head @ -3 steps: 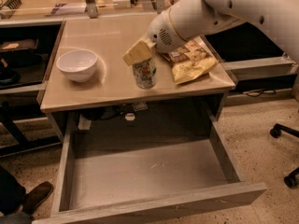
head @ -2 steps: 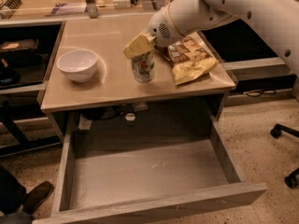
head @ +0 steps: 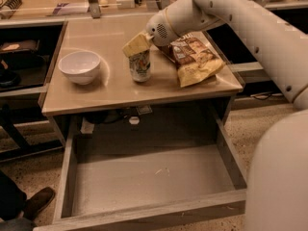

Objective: Pick 7up can from top drawer and place on counter

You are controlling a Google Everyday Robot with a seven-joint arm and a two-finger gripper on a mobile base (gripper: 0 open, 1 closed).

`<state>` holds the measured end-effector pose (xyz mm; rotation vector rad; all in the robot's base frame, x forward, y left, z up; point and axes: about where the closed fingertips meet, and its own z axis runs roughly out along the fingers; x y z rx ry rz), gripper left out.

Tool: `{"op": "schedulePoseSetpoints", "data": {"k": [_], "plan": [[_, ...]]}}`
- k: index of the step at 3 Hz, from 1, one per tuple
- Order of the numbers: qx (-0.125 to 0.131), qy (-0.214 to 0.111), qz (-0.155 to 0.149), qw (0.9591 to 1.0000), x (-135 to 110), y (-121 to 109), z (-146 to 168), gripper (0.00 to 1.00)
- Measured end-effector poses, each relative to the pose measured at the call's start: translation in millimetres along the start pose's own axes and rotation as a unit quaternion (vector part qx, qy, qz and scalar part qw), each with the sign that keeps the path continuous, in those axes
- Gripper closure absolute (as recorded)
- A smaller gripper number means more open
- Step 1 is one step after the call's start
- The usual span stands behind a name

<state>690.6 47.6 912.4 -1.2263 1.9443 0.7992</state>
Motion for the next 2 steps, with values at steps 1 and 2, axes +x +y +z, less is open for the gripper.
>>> {"op": "schedulePoseSetpoints", "data": {"k": [1, 2], "plan": [[-0.02, -0.003, 0.004, 0.9998, -2.6, -15.4, 23.8, 1.0], [-0.035, -0.009, 0.007, 0.9993, -5.0, -18.0, 30.5, 1.0]]}}
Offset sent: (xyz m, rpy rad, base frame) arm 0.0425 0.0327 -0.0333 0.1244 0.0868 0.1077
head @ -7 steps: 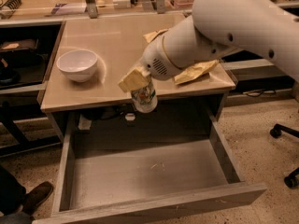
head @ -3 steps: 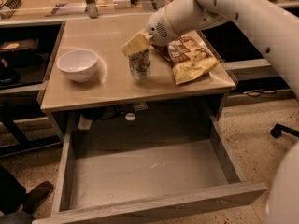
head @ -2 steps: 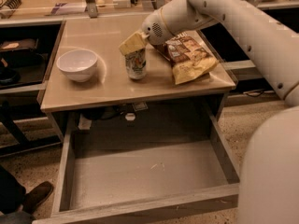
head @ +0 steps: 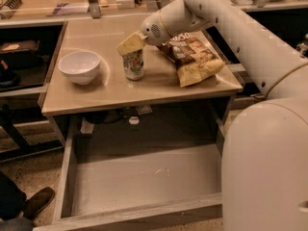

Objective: Pick 7up can from top drawer and place on counter

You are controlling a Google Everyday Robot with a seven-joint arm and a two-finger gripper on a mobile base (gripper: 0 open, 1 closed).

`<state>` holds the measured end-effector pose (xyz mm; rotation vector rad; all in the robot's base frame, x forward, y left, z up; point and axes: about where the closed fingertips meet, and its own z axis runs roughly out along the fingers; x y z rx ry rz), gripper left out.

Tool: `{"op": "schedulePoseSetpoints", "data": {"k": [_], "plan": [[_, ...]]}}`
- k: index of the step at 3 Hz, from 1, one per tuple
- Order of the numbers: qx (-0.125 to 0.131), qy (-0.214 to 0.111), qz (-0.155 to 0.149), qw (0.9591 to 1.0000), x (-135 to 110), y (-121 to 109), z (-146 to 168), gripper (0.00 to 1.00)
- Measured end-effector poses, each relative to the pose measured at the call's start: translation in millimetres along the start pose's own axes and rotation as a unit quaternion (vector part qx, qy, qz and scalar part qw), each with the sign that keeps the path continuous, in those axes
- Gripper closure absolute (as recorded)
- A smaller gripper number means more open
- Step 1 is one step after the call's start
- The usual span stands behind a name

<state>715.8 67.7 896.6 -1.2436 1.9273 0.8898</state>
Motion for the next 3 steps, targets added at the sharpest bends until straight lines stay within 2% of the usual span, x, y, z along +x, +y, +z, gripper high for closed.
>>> {"op": "schedulePoseSetpoints", "data": {"k": [1, 3], "plan": [[0.0, 0.0, 0.0, 1.0, 0.0, 0.0, 0.0, 0.81], [0.0, 0.0, 0.0, 1.0, 0.0, 0.0, 0.1, 0.35]]}}
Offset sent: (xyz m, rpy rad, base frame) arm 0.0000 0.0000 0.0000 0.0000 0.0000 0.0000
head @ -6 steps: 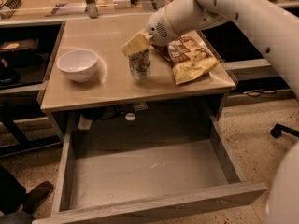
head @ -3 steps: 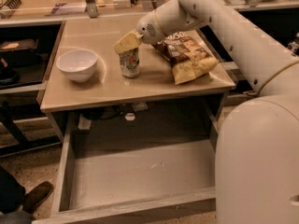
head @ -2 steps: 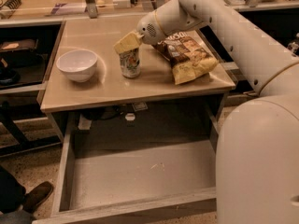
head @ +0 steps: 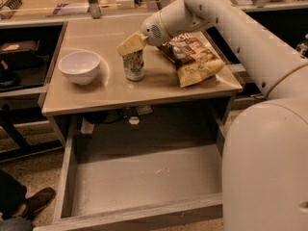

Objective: Pick 7up can from top drawer and place on counter

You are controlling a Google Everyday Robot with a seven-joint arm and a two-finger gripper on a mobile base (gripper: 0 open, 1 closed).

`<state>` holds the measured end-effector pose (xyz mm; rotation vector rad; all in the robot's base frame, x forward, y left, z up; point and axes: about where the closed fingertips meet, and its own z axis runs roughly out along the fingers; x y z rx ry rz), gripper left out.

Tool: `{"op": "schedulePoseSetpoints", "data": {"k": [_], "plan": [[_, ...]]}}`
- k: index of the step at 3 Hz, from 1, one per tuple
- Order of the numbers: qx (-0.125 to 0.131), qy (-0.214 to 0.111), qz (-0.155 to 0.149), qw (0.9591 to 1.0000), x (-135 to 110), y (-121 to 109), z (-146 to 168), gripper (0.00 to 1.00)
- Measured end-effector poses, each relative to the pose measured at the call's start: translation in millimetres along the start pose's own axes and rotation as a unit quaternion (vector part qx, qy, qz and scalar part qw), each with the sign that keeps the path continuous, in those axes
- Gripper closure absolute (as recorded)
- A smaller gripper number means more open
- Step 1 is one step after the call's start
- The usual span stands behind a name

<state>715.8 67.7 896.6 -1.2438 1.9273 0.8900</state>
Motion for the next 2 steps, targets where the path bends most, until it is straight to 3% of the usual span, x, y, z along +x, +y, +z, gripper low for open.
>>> {"op": "schedulePoseSetpoints", "data": {"k": [1, 2], "plan": [[0.0, 0.0, 0.0, 1.0, 0.0, 0.0, 0.0, 0.11], [0.0, 0.0, 0.0, 1.0, 0.0, 0.0, 0.0, 0.0]]}}
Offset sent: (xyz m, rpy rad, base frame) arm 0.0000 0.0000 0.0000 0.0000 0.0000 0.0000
